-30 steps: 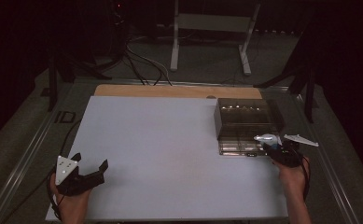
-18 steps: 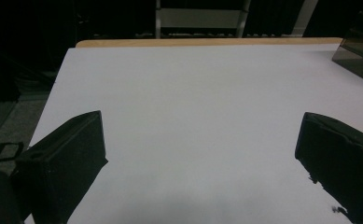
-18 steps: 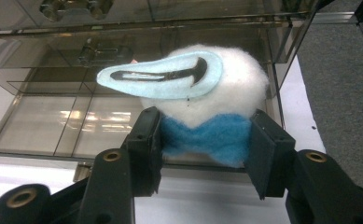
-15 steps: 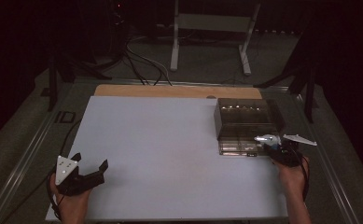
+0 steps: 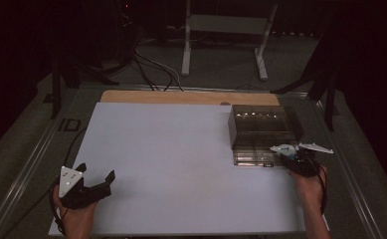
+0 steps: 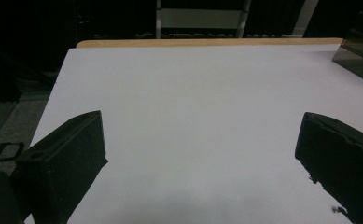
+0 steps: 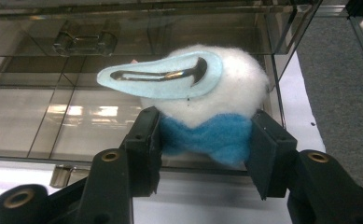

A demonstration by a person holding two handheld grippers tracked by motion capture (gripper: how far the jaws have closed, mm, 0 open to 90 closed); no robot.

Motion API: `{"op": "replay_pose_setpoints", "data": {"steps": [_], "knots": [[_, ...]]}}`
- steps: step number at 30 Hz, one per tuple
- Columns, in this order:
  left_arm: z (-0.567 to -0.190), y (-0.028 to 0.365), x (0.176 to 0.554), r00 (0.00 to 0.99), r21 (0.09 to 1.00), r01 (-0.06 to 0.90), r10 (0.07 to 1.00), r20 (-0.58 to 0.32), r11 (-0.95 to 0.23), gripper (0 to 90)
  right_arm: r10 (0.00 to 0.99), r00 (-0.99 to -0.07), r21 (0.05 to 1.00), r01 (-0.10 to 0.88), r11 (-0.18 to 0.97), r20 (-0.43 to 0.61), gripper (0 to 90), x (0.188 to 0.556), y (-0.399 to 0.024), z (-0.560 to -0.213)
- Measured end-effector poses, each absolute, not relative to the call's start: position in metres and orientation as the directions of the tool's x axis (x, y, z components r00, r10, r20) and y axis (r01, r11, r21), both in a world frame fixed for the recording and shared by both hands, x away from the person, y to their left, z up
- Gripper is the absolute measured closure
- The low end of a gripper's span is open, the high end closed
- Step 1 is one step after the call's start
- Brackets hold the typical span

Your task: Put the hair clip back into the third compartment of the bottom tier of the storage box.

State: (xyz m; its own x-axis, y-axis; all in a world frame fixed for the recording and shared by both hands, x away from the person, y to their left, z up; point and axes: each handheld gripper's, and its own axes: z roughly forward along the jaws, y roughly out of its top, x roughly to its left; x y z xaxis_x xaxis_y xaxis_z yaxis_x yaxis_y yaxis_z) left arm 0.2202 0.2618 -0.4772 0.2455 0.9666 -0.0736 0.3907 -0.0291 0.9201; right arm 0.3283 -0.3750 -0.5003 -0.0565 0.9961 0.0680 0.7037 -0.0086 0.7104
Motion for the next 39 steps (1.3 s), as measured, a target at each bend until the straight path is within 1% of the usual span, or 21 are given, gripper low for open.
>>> {"op": "replay_pose_setpoints", "data": {"steps": [8,24,33,36,39], "knots": [[-0.4773,0.2621,0.2203,0.244,0.92,0.391,0.967,-0.074,-0.029,3.3,0.998,-0.045,0.701,0.713,0.007,0.036,50.2,0.3309,-0.3727,-0.5025],[-0.4773,0.2621,0.2201,0.243,0.92,0.391,0.967,-0.074,-0.028,3.3,0.999,-0.029,0.696,0.718,0.007,0.02,49.1,0.333,-0.3717,-0.5048],[-0.4771,0.2625,0.2199,0.244,0.92,0.391,0.967,-0.074,-0.028,3.3,0.999,-0.015,0.695,0.719,-0.019,0.043,43.4,0.3326,-0.3735,-0.5042],[-0.477,0.2625,0.2198,0.245,0.92,0.391,0.967,-0.074,-0.028,3.3,0.998,-0.019,0.697,0.717,-0.026,0.056,39.3,0.3319,-0.3738,-0.5034],[-0.4771,0.2623,0.2199,0.245,0.92,0.391,0.967,-0.075,-0.028,3.3,0.998,-0.023,0.703,0.71,-0.026,0.06,37.3,0.3314,-0.3745,-0.5025]]}}
